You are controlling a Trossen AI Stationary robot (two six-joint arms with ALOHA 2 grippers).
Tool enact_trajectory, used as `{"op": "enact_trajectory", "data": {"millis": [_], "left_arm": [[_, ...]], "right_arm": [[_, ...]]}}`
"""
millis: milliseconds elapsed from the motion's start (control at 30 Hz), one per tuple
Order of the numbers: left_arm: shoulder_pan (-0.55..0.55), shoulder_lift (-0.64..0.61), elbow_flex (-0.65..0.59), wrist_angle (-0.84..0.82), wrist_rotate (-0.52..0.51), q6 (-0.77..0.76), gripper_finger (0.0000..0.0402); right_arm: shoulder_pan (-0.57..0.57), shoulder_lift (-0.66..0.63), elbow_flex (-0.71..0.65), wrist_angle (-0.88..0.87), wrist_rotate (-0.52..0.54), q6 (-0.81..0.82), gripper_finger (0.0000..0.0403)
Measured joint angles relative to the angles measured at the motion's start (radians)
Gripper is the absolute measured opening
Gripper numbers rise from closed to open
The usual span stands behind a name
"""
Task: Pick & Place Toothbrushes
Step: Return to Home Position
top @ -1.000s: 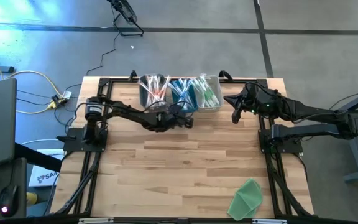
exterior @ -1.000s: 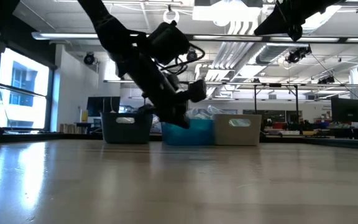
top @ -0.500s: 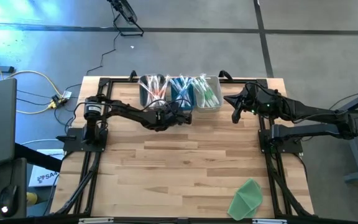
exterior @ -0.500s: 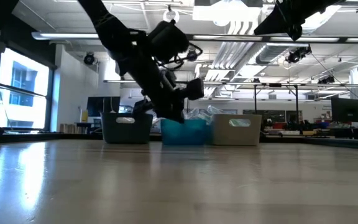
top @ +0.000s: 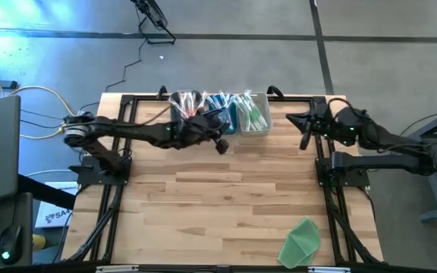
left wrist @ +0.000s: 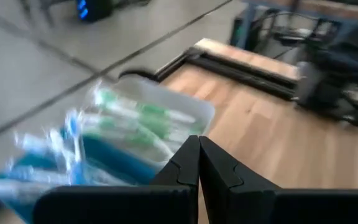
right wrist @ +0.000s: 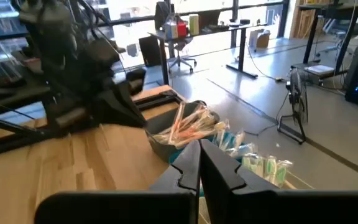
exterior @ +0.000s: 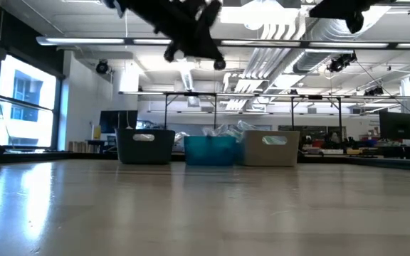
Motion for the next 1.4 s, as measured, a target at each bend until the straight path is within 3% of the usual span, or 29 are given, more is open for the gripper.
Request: {"op": "enact_trajectory", "data": {"millis": [133,300,400,600,1033,1200,1400], "left_arm": [[-0.001,-0.103,0.0,-0.054,0.08,0.095,0.0],[0.0,-0.22,0.0,-0.134,0.098,0.137,0.0],[0.0,-0.274,0.001,-0.222,0.104,0.104,0.0],[0.0,-0.283,-0.001,-0.312,0.183,0.018,0.0],[0.0,-0.295,0.0,-0.377,0.129,0.189,0.0],[0.0,-0.349,-0.004,-0.501,0.187,0.235,0.0],[0.0,-0.431,-0.076,-0.44,0.237,0.276,0.0]], "right_arm": [[0.0,-0.069,0.0,-0.05,-0.001,0.0,0.0003],[0.001,-0.12,0.0,-0.087,-0.042,-0.005,0.0004],[0.001,-0.137,0.0,-0.114,0.02,0.013,0.0004],[0.001,-0.137,0.0,-0.131,0.108,0.025,0.0005],[0.001,-0.143,0.0,-0.127,0.06,0.025,0.0005],[0.001,-0.189,0.0,-0.189,0.034,0.061,0.0005],[0.001,-0.287,0.0,-0.19,-0.018,0.046,0.0005]]}}
